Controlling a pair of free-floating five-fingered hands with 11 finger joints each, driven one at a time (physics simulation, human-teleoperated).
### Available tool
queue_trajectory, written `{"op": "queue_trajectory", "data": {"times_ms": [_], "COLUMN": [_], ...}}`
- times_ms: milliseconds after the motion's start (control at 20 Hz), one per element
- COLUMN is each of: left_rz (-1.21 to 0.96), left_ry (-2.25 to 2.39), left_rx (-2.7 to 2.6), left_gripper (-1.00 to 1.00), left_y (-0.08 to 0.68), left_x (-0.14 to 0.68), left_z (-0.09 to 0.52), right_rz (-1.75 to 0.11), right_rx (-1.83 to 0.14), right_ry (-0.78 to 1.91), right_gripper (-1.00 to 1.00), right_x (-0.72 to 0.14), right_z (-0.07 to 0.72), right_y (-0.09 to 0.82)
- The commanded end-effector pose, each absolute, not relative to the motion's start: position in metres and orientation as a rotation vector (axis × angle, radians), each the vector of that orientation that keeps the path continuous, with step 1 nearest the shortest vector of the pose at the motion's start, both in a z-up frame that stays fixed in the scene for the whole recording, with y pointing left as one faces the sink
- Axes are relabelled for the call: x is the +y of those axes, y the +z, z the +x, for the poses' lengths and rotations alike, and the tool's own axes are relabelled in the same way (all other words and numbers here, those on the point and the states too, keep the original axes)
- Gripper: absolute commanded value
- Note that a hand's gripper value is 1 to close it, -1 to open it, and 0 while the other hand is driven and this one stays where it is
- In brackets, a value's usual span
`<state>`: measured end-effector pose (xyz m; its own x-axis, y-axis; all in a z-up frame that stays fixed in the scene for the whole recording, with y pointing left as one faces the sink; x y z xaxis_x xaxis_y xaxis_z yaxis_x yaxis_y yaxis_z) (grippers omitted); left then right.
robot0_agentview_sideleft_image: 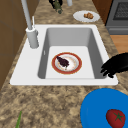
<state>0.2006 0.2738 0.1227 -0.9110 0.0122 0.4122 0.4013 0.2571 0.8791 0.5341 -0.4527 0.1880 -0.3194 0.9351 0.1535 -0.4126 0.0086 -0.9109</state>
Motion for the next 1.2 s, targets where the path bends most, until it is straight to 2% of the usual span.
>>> {"op": "queue_trajectory", "data": {"times_ms": [0,750,1000,1150], "left_rz": [-0.38,-0.38,-0.38,-0.38], "left_ry": [-1.696,-1.696,-1.696,-1.696], "left_rx": [-2.212,-2.212,-2.212,-2.212], "left_gripper": [0.0,0.0,0.0,0.0], "left_y": [0.123,0.123,0.123,0.123], "left_x": [0.274,0.274,0.274,0.274], "left_z": [0.201,0.201,0.201,0.201], "right_rz": [-0.682,-0.786,-0.733,-0.751], "right_rx": [-1.165,-1.158,-1.113,-1.169], "right_ry": [1.613,1.581,1.566,1.552], "right_gripper": [1.0,1.0,1.0,1.0], "right_x": [-0.473,-0.531,-0.526,-0.526], "right_z": [0.543,0.557,0.563,0.529], "right_y": [0.163,0.071,0.066,0.087]}}
